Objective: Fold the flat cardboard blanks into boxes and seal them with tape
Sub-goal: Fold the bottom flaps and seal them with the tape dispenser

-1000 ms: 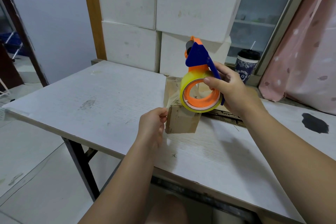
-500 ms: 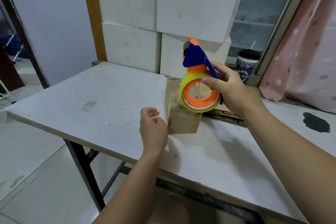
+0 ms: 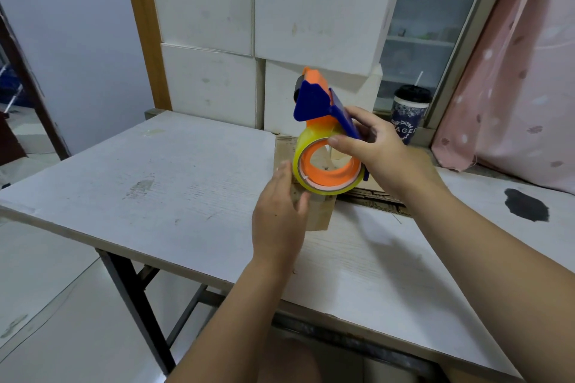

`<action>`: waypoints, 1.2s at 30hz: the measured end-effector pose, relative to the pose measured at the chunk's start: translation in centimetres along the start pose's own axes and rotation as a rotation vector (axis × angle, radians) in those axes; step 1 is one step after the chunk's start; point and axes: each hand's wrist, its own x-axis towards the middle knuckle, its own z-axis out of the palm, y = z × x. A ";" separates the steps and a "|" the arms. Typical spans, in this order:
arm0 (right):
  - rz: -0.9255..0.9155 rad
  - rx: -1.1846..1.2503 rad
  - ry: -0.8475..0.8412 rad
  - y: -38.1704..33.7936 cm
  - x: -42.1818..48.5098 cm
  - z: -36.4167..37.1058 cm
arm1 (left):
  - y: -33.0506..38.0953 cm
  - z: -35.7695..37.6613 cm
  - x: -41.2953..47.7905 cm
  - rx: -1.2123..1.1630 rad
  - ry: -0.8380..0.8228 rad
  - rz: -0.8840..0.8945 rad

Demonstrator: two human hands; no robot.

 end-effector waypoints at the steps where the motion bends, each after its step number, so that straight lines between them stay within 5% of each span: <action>1: -0.009 -0.017 -0.013 -0.2 0.0 0.0 | -0.2 0.0 0.1 0.023 0.016 0.017; 16: -0.005 -0.444 -0.415 -3.9 3.4 -2.4 | -2.7 -0.9 0.8 0.314 -0.033 0.394; 36: -0.026 -0.817 -0.426 -3.4 2.7 -5.3 | -2.3 -2.5 1.1 0.347 -0.109 0.429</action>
